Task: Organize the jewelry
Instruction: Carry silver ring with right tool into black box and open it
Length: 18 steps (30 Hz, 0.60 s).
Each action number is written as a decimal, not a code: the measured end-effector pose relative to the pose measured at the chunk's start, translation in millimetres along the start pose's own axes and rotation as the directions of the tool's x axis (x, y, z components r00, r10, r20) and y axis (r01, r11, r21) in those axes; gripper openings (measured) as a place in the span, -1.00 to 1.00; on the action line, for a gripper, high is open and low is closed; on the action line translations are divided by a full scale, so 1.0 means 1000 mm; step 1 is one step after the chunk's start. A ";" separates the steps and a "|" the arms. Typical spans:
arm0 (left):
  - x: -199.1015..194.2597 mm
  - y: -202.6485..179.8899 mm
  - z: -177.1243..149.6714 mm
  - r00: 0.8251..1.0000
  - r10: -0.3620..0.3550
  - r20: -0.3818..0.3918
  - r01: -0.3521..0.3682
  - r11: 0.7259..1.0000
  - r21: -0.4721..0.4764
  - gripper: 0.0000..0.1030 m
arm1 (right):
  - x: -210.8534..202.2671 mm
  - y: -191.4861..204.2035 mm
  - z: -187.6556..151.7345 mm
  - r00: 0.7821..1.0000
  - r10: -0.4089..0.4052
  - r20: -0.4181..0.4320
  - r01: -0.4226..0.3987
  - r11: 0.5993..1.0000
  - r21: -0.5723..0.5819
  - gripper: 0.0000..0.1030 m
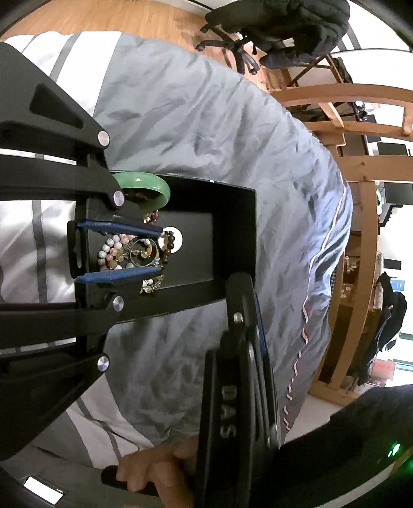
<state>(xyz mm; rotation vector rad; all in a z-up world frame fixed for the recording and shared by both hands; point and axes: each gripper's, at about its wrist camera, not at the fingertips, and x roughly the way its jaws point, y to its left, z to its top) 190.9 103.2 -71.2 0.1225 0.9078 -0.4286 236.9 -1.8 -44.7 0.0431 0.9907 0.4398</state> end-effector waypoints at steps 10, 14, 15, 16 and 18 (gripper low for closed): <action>0.006 0.006 -0.006 0.999 0.034 -0.016 -0.035 0.999 -0.018 -0.13 | 0.009 0.001 0.001 1.000 0.001 -0.025 -0.001 1.000 -0.001 -0.32; 0.000 0.007 -0.007 1.000 0.029 0.001 -0.029 0.999 -0.028 0.16 | 0.004 -0.005 0.002 1.000 0.027 -0.009 -0.027 0.999 0.036 0.11; -0.003 0.006 -0.007 0.999 0.034 0.015 -0.034 0.999 -0.026 0.32 | 0.003 -0.006 0.002 0.999 0.035 -0.007 -0.034 0.998 0.048 0.17; -0.004 0.005 -0.007 0.999 0.036 0.022 -0.035 0.999 -0.025 0.36 | 0.001 -0.008 0.002 0.999 0.039 -0.003 -0.039 0.998 0.057 0.34; -0.009 0.004 -0.008 0.998 0.038 0.043 -0.037 0.999 -0.031 0.49 | -0.006 -0.011 0.002 1.000 0.016 0.024 -0.018 0.997 0.073 0.62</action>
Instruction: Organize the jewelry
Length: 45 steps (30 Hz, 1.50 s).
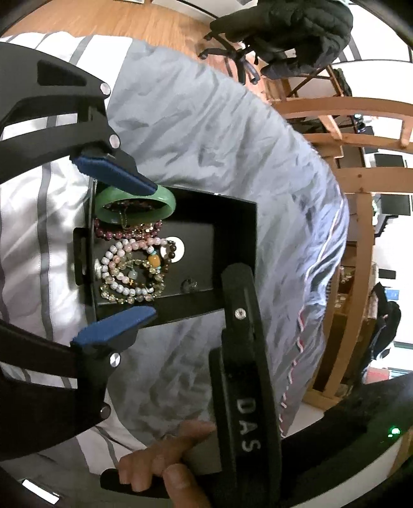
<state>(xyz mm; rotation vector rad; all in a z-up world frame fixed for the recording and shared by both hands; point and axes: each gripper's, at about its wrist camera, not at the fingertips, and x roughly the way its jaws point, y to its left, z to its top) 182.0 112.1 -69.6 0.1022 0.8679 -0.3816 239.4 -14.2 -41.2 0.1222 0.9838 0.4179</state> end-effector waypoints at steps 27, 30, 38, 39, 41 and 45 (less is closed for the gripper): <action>-0.088 -0.069 -0.056 0.986 0.158 0.044 -0.161 0.986 0.055 0.83 | -0.176 -0.048 -0.152 0.972 -0.232 0.045 0.233 0.973 0.004 0.92; -0.103 -0.062 -0.067 0.979 0.187 0.076 -0.190 0.982 0.027 0.87 | -0.200 -0.048 -0.167 0.972 -0.229 0.061 0.228 0.974 0.013 0.93; -0.121 -0.056 -0.082 0.971 0.193 0.139 -0.188 0.981 -0.048 0.88 | -0.218 -0.054 -0.196 0.976 -0.205 0.080 0.195 0.974 0.120 0.93; -0.121 -0.056 -0.083 0.972 0.185 0.142 -0.179 0.982 -0.053 0.89 | -0.221 -0.050 -0.196 0.975 -0.204 0.082 0.193 0.973 0.126 0.93; -0.118 -0.054 -0.082 0.975 0.180 0.132 -0.173 0.983 -0.064 0.89 | -0.223 -0.042 -0.195 0.973 -0.220 0.068 0.209 0.968 0.140 0.93; -0.116 -0.059 -0.081 0.974 0.185 0.130 -0.180 0.983 -0.046 0.89 | -0.230 -0.012 -0.187 0.970 -0.227 0.087 0.220 0.972 0.087 0.93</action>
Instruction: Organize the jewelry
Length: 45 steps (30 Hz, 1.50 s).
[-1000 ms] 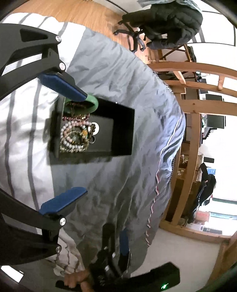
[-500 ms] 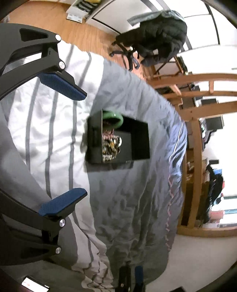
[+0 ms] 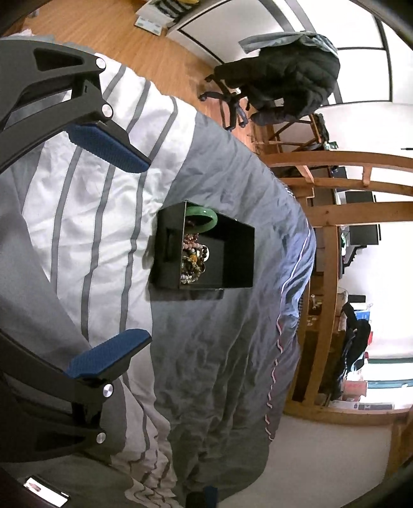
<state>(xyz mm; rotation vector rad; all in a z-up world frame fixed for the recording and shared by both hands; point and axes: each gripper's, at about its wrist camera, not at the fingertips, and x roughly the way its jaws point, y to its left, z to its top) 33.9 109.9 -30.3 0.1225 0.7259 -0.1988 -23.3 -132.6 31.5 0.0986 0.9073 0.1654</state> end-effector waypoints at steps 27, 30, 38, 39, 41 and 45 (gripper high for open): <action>0.017 0.023 0.024 0.992 0.106 0.075 -0.109 0.993 0.040 0.89 | 0.033 0.068 0.042 0.989 -0.131 0.061 0.137 0.985 -0.101 0.93; 0.016 0.027 0.021 0.994 0.065 0.089 -0.066 0.998 0.014 0.89 | 0.043 0.074 0.042 0.990 -0.124 0.065 0.131 0.984 -0.120 0.93; 0.014 0.032 0.019 0.992 0.093 0.089 -0.092 0.996 -0.017 0.89 | 0.059 0.094 0.041 0.995 -0.079 0.055 0.086 0.983 -0.160 0.93; 0.013 0.030 0.018 0.990 0.097 0.099 -0.096 0.995 -0.016 0.89 | 0.060 0.097 0.041 0.995 -0.083 0.055 0.091 0.982 -0.166 0.93; 0.007 0.031 0.017 0.989 0.096 0.109 -0.095 0.995 -0.017 0.89 | 0.061 0.100 0.041 0.996 -0.076 0.054 0.084 0.983 -0.161 0.93; 0.006 0.034 0.017 0.989 0.101 0.104 -0.098 0.995 -0.029 0.89 | 0.063 0.099 0.039 0.995 -0.082 0.048 0.089 0.985 -0.147 0.93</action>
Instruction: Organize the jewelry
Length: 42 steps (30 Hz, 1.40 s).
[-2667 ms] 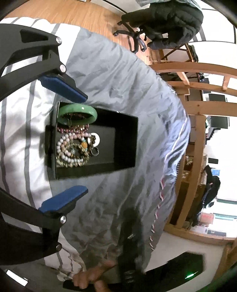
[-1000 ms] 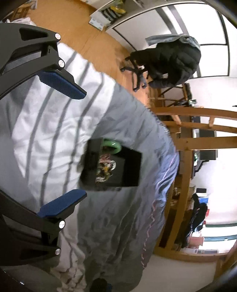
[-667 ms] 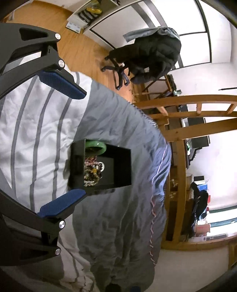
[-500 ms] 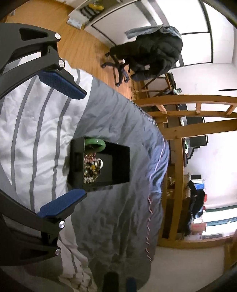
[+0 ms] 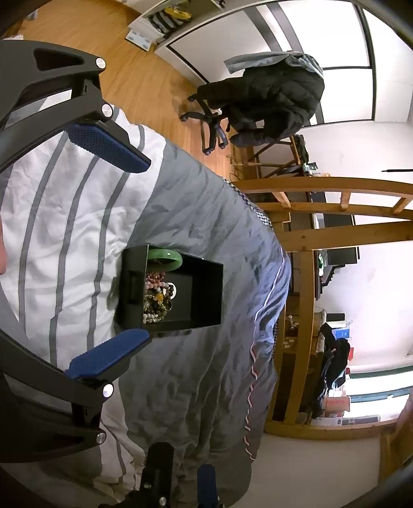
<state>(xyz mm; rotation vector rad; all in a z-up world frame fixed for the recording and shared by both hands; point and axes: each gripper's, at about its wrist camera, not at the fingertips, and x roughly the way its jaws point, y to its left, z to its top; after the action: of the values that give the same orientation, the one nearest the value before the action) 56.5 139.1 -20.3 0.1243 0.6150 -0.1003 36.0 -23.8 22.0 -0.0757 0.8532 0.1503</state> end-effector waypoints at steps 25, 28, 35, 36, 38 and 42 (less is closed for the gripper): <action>0.002 0.001 0.000 1.000 0.001 -0.011 0.000 1.000 0.027 0.89 | 0.013 0.007 -0.013 0.999 0.003 -0.036 -0.003 1.000 0.002 0.93; 0.002 -0.002 -0.001 1.000 0.004 -0.009 -0.004 0.999 0.041 0.89 | 0.014 0.008 -0.014 0.999 0.002 -0.037 -0.002 1.000 0.002 0.93; 0.003 -0.005 -0.002 1.000 0.010 -0.014 -0.009 0.999 0.050 0.89 | 0.016 0.003 -0.017 0.999 -0.006 -0.042 0.007 1.000 0.021 0.93; 0.003 -0.005 -0.002 1.000 0.010 -0.016 -0.009 0.999 0.050 0.89 | 0.015 0.004 -0.017 0.999 -0.004 -0.041 0.004 1.000 0.023 0.93; 0.004 -0.005 -0.002 1.000 0.012 -0.021 -0.011 0.999 0.053 0.89 | 0.014 0.002 -0.017 0.999 -0.003 -0.040 0.004 1.000 0.024 0.93; 0.003 -0.008 -0.003 1.000 0.019 -0.020 -0.018 0.998 0.064 0.89 | 0.014 0.001 -0.016 0.999 0.011 -0.047 -0.009 0.999 0.035 0.93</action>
<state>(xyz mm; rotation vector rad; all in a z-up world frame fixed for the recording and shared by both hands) 56.2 131.5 -24.7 0.1929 0.6315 -0.1008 32.6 -23.4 0.7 -0.0425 0.9035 0.1434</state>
